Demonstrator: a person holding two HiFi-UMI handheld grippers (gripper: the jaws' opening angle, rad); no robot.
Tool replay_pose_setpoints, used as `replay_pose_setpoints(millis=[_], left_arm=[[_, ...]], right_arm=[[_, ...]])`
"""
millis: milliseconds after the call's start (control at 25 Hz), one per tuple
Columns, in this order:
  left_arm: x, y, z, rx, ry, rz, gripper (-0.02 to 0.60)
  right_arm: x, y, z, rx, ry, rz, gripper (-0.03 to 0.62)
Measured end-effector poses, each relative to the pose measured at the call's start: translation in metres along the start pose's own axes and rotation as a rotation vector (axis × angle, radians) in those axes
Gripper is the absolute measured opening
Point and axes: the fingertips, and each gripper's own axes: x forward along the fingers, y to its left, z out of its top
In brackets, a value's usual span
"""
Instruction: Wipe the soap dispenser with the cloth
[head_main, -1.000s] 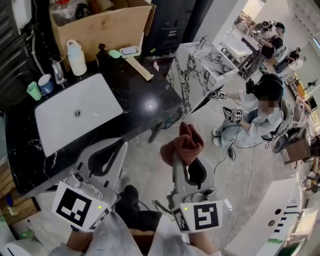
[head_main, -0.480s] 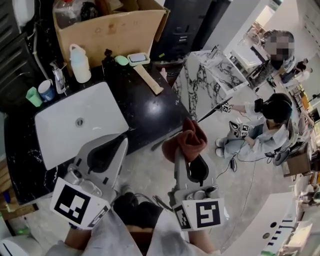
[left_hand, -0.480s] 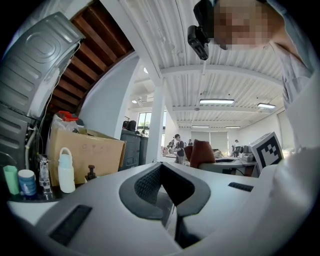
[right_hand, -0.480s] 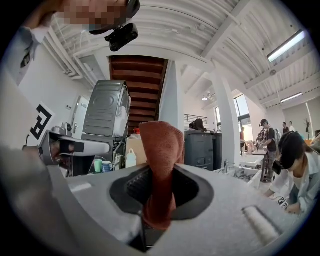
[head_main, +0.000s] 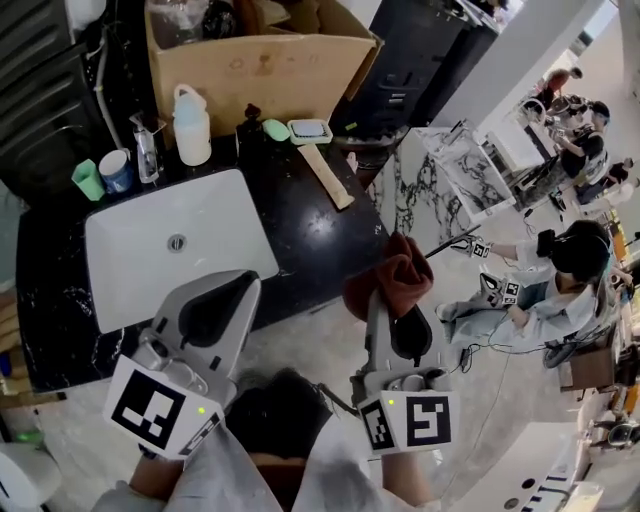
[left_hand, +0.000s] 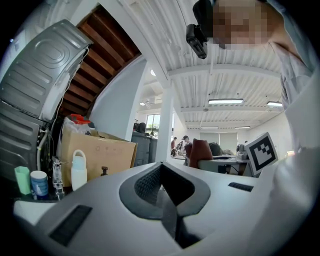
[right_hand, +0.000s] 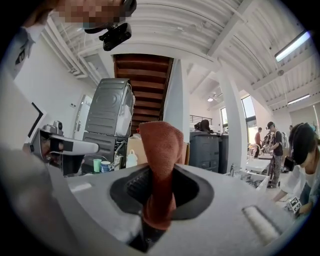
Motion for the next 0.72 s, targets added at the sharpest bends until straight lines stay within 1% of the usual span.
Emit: replay_pose_setpoints(millis=[200, 360, 720], left_arm=[[-0.004, 0.018, 0.003, -0.015, -0.009, 0.061, 0.003], [0.001, 0.031, 0.006, -0.003, -0.012, 0.111, 0.003], [0.028, 0.058, -0.001, -0.018, 0.001, 0.216, 0.003]], right_arm=[[0.023, 0.007, 0.003, -0.034, -0.002, 0.045, 0.075], [0.048, 0.009, 0.007, -0.057, -0.014, 0.097, 0.075], [0.123, 0.008, 0.008, -0.093, -0.030, 0.224, 0.075]])
